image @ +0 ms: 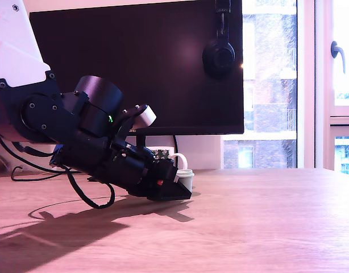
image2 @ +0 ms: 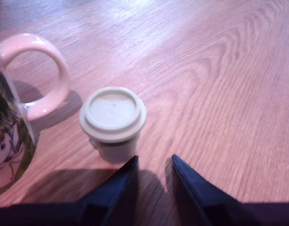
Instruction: Pick up the coffee capsules from the table one by one and drop them inside the nearest coffee cup
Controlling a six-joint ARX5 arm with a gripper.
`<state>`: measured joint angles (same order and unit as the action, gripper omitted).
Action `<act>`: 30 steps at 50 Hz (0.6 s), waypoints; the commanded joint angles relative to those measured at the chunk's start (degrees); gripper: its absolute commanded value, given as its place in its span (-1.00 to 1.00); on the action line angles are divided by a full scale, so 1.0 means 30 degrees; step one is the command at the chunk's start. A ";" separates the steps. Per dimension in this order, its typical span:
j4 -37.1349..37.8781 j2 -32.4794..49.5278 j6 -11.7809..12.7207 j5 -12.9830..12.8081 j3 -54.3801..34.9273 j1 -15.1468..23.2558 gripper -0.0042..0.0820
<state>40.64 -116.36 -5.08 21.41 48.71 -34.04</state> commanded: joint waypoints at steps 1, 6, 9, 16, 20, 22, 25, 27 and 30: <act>0.0357 0.1042 0.0627 -0.0102 0.0102 0.0291 -0.52; 0.0503 0.1042 0.0707 -0.0102 0.0102 0.0299 -0.52; 0.0619 0.1042 0.0699 -0.0109 0.0102 0.0306 -0.52; 0.0933 0.1042 0.0699 0.0036 0.0095 0.0306 -0.47; 0.1158 0.1042 0.0714 0.0372 0.0095 0.0306 -0.17; 0.1392 0.1042 0.0911 0.0554 0.0087 0.0306 0.04; 0.1523 0.1042 0.1027 0.0568 0.0080 0.0342 0.31; 0.1596 0.1042 0.1508 0.0576 0.0015 0.0393 0.38; 0.1996 0.1042 0.1770 0.0561 -0.0313 0.0466 0.38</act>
<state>45.19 -113.60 -1.10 22.90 48.99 -32.97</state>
